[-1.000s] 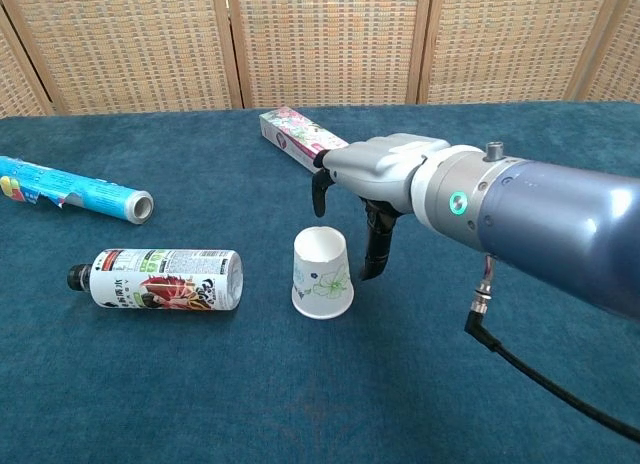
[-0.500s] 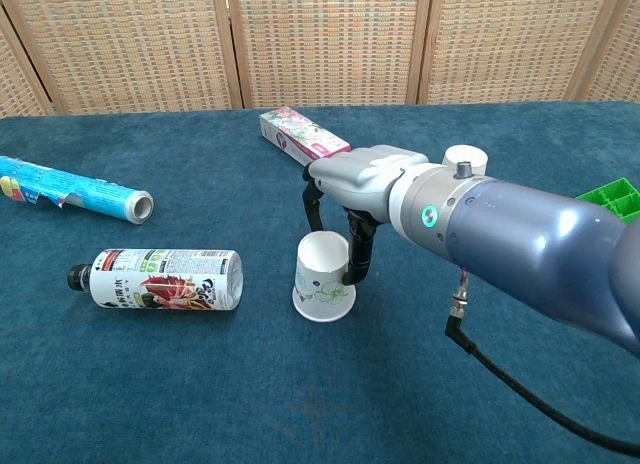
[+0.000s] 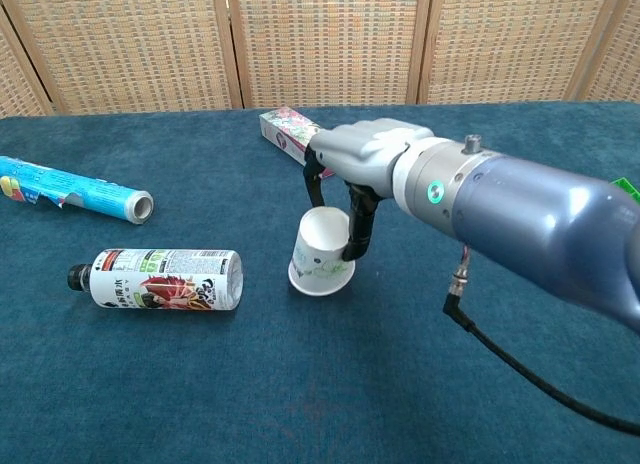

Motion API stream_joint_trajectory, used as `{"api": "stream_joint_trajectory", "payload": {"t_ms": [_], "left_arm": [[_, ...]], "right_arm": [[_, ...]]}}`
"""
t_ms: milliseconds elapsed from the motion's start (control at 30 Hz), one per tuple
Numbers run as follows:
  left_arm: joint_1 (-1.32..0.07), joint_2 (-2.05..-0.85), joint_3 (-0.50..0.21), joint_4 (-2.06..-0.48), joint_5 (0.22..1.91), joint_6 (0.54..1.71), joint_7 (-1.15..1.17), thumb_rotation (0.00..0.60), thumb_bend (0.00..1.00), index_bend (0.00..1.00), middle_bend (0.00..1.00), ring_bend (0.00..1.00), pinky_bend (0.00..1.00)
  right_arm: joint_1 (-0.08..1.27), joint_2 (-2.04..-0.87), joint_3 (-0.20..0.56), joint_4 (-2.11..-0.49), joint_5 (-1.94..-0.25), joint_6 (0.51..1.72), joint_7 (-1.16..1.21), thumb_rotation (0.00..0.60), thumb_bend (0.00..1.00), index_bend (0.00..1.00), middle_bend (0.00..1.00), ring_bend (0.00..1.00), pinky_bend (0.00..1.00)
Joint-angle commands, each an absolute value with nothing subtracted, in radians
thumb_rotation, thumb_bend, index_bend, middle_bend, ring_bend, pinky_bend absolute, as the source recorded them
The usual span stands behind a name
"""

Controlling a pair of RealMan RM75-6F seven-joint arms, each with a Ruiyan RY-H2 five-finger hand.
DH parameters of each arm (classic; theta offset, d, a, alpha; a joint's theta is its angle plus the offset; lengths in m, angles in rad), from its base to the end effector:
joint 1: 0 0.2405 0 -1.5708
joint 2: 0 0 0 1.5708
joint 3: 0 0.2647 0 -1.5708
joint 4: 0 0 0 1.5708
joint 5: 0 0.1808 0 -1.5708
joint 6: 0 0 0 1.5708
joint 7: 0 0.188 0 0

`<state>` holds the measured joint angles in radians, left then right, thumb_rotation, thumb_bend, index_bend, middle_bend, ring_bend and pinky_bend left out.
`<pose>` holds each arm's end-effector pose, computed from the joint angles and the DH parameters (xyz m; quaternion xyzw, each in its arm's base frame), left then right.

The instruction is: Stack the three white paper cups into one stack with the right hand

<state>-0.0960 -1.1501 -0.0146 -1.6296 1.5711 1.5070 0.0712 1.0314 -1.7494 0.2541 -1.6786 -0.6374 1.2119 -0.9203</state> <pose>-0.2890 0.2191 0.1708 -0.6245 -0.3649 -0.3947 0.5666 -0.0276 -0.3711 -0.0491 0.7675 -0.3315 0.3328 0.4361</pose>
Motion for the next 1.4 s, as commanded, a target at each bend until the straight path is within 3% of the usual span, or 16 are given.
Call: {"api": "stream_joint_trajectory", "payload": {"t_ms": [33,533,1400], "left_arm": [[-0.095,-1.151,-0.013,-1.631,1.573,1.509,0.073,0.6,0.01,0.0,0.0,0.0,0.0],[-0.096,-1.156,-0.01,-1.636,1.576,1.506,0.092,0.6,0.01,0.0,0.0,0.0,0.0],[-0.099,-1.169,-0.003,-1.64,1.576,1.491,0.127,0.6,0.01,0.0,0.0,0.0,0.0]], "right_arm": [[1.028,-1.692,0.279,-1.719,-0.638,1.243,-0.944,0.6,0.23,0.6,0.2,0.06,0.15],[0.971,-1.469,0.323,-1.758,-0.604,1.317,-0.959,0.6,0.23,0.6,0.2,0.07,0.15],[0.949,-1.479,0.299,-1.533,-0.564,1.192,-0.849,0.6,0.23,0.59,0.19,0.08,0.16]]}}
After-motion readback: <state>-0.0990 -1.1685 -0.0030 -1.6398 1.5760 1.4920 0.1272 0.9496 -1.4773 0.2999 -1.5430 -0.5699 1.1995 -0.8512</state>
